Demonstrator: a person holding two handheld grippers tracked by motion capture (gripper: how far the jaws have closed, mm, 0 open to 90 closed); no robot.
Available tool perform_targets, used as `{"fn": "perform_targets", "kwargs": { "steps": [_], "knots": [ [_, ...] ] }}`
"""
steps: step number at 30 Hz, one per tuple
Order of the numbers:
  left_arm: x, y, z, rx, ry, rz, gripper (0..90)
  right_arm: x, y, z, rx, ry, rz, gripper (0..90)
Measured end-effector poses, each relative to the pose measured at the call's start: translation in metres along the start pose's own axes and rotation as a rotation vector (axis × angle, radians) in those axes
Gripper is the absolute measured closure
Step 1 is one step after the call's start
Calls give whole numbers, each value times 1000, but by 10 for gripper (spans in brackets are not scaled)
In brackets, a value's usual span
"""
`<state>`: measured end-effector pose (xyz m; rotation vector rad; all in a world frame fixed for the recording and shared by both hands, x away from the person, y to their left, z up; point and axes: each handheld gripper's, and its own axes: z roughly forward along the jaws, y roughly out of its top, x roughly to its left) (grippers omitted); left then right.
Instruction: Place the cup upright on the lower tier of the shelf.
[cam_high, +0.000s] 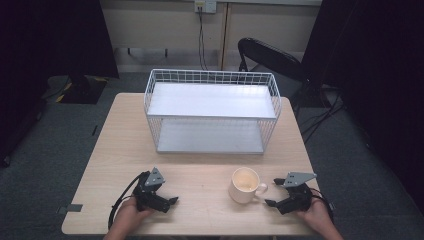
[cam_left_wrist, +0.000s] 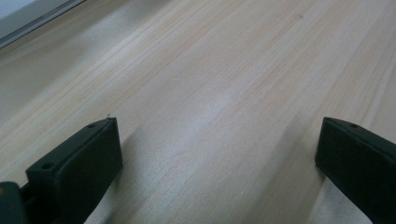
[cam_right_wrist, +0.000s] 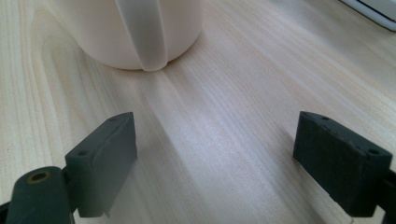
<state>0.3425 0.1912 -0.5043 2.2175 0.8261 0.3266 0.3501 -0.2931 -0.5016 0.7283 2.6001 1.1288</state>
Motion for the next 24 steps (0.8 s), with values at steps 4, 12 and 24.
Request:
{"fn": "perform_targets", "kwargs": {
  "steps": [4, 12, 24],
  "knots": [
    [0, 0, 0, 0, 0, 0, 1, 1, 0, 0, 6, -9, 7, 128],
    [0, 0, 0, 0, 0, 0, 1, -2, 1, -7, 34, -2, 51, 155],
    [0, 0, 0, 0, 0, 0, 1, -12, 7, -36, 34, -14, 134, 177]
  ]
}}
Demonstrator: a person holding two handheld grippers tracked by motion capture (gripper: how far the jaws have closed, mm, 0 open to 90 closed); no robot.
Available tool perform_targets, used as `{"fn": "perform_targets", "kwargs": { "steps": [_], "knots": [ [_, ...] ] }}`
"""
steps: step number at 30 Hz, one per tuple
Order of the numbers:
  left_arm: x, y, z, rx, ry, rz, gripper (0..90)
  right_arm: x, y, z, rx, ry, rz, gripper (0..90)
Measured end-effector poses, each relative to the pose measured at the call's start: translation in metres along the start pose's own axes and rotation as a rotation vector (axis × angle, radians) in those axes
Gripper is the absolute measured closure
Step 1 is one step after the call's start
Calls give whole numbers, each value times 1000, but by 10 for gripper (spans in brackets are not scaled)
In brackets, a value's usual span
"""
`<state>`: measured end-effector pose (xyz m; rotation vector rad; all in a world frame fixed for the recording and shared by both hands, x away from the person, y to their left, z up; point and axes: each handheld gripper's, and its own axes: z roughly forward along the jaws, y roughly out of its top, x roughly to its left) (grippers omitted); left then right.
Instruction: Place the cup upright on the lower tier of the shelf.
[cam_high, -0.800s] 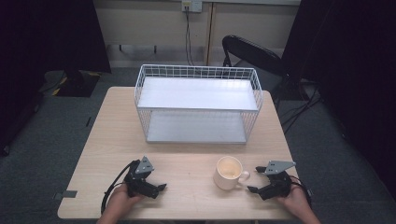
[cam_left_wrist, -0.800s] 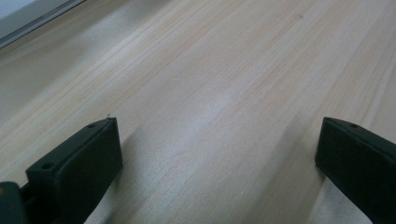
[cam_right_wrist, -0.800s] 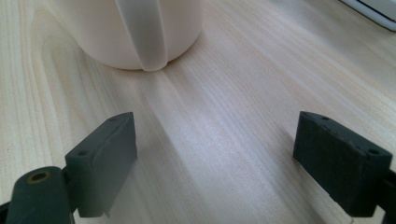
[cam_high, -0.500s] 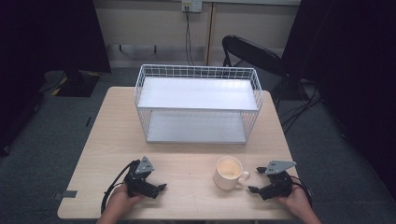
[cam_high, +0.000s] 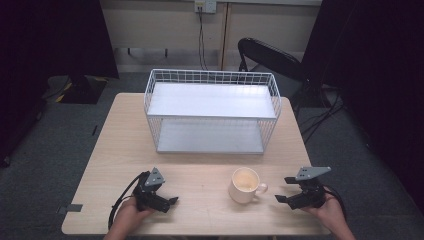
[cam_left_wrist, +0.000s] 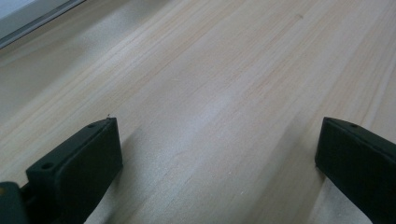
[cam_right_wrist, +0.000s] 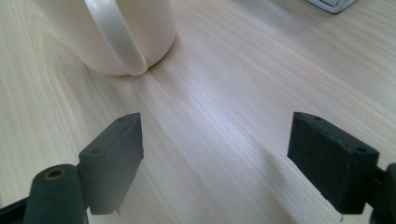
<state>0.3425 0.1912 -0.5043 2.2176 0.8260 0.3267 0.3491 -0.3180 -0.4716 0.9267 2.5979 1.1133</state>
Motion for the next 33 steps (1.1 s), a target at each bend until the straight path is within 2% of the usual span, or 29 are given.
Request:
{"fn": "perform_targets", "kwargs": {
  "steps": [2, 5, 8, 14, 22, 33],
  "knots": [
    [0, 0, 0, 0, 0, 0, 1, -2, 1, -4, -3, -1, 18, 178],
    [0, 0, 0, 0, 0, 0, 1, -3, 6, -10, 8, -10, 20, 179],
    [0, 0, 0, 0, 0, 0, 1, -4, 13, -17, -10, -9, 33, 178],
    [0, 0, 0, 0, 0, 0, 1, -1, 29, -26, -24, -13, 22, 179],
    [0, 0, 0, 0, 0, 0, 1, 3, 49, -25, -7, -21, 0, 182],
    [0, 0, 0, 0, 0, 0, 1, 8, 72, -23, -8, -11, -1, 189]
  ]
}}
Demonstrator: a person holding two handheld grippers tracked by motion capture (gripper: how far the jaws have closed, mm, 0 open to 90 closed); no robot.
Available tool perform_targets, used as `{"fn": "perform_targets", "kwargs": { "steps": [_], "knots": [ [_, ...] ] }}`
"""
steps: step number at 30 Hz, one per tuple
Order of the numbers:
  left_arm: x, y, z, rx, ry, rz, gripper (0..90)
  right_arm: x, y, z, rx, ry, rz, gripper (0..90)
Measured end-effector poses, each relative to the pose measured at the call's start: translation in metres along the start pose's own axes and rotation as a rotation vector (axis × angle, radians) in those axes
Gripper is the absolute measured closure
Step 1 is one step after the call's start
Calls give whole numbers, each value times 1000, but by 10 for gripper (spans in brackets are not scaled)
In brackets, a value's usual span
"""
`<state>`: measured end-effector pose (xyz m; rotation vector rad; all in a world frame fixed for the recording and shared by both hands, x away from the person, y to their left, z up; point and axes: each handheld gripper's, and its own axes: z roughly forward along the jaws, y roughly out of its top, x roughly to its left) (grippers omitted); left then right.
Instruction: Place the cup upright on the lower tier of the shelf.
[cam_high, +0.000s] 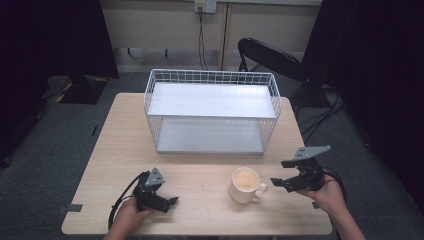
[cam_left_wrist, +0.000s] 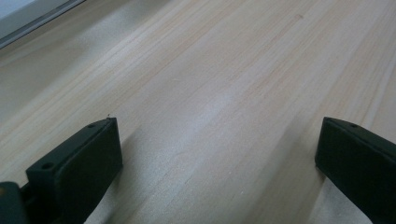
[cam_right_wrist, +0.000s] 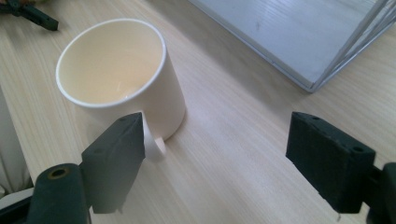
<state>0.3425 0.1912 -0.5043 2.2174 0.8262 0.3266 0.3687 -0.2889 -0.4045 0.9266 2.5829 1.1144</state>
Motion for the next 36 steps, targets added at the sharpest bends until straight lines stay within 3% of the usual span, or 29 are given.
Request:
{"fn": "perform_targets", "kwargs": {
  "steps": [14, 21, 28, 32, 36],
  "knots": [
    [0, 0, 0, 0, 0, 0, 1, 17, 26, 18, 10, 35, -33, 201],
    [0, 0, 0, 0, 0, 0, 1, 20, 31, 32, 14, 58, -14, 229],
    [0, 0, 0, 0, 0, 0, 1, 23, 34, 45, 25, 97, 6, 299],
    [0, 0, 0, 0, 0, 0, 1, 25, 35, 50, 42, 111, 2, 394],
    [0, 0, 0, 0, 0, 0, 1, 27, 34, 55, 57, 95, 3, 429]
  ]
}}
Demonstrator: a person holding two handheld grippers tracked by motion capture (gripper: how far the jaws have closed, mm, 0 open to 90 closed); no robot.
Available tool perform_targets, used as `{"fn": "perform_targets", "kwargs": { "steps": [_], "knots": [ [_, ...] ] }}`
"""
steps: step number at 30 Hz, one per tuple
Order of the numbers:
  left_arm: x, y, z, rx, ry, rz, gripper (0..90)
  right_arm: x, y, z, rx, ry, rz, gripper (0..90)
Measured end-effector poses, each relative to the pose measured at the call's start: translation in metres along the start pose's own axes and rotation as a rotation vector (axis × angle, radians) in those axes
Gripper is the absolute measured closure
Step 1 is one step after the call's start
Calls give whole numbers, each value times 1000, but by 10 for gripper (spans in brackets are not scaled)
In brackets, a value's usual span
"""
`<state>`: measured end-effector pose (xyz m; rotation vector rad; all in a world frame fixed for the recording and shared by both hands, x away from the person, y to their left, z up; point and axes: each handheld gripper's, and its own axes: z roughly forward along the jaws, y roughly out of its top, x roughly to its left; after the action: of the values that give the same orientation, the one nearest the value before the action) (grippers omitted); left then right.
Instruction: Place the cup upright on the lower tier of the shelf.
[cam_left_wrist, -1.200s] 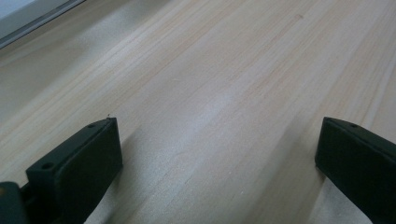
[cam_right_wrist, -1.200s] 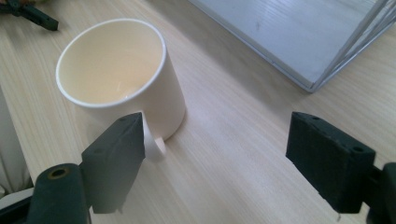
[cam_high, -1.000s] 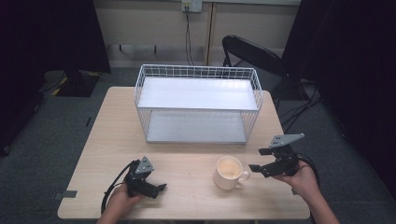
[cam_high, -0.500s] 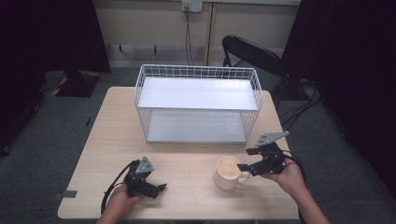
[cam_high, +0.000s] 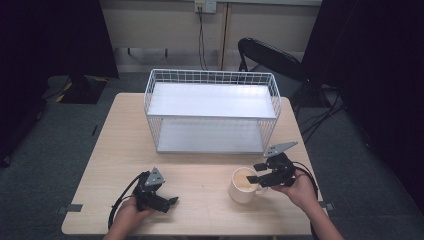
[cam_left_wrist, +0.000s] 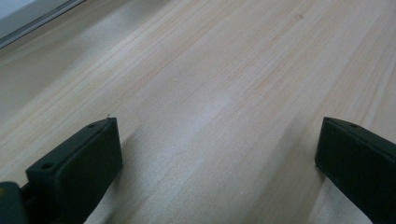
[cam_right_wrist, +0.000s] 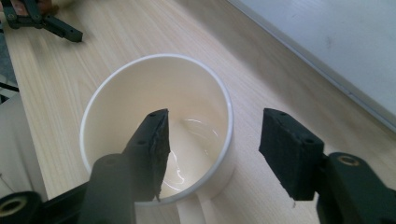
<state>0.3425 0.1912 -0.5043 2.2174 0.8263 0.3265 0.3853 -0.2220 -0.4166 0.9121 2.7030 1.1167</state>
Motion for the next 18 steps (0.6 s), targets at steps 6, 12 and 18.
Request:
{"fn": "perform_targets", "kwargs": {
  "steps": [6, 12, 18],
  "knots": [
    [0, 0, 0, 0, 0, 0, 1, 0, -1, 6, 20, 1, 9, 521],
    [0, 0, 0, 0, 0, 0, 1, 1, -1, 9, 37, -9, 9, 578],
    [0, 0, 0, 0, 0, 0, 1, 2, -2, 12, 48, -15, -2, 644]
  ]
}}
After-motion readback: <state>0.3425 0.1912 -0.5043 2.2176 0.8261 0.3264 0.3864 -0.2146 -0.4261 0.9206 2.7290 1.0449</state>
